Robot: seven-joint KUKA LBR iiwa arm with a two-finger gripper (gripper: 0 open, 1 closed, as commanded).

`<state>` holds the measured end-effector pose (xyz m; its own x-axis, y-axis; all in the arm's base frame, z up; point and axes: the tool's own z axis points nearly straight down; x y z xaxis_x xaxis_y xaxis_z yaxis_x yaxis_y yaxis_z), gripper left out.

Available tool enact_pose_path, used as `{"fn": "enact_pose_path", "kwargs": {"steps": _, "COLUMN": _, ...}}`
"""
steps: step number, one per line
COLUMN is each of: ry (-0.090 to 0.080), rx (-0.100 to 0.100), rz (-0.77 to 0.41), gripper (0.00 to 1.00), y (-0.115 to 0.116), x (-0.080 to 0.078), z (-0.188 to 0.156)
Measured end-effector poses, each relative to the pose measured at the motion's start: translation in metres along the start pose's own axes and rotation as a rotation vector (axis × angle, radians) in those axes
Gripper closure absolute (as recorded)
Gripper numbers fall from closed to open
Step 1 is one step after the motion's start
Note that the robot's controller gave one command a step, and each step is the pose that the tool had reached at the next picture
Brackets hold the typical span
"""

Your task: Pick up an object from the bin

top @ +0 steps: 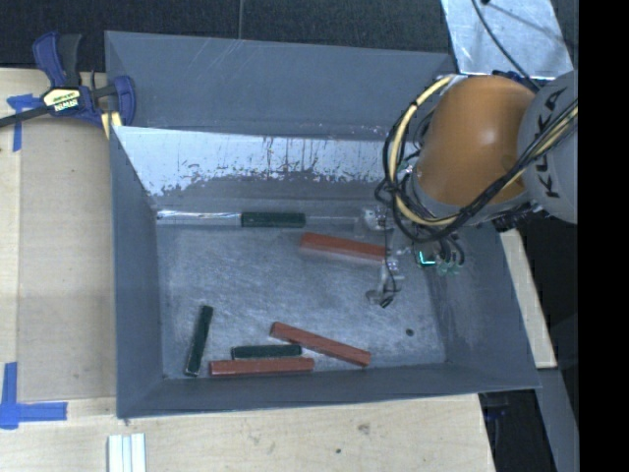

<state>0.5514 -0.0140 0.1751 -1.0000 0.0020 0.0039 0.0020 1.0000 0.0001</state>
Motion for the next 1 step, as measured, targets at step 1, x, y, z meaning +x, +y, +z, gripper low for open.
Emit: {"fn": "enact_pose_path", "kwargs": {"steps": 1, "ry": -0.004, "rx": 0.0, "rz": 0.205, "gripper": 0.0, "y": -0.0141, "x": -0.0632, "z": 0.1076}}
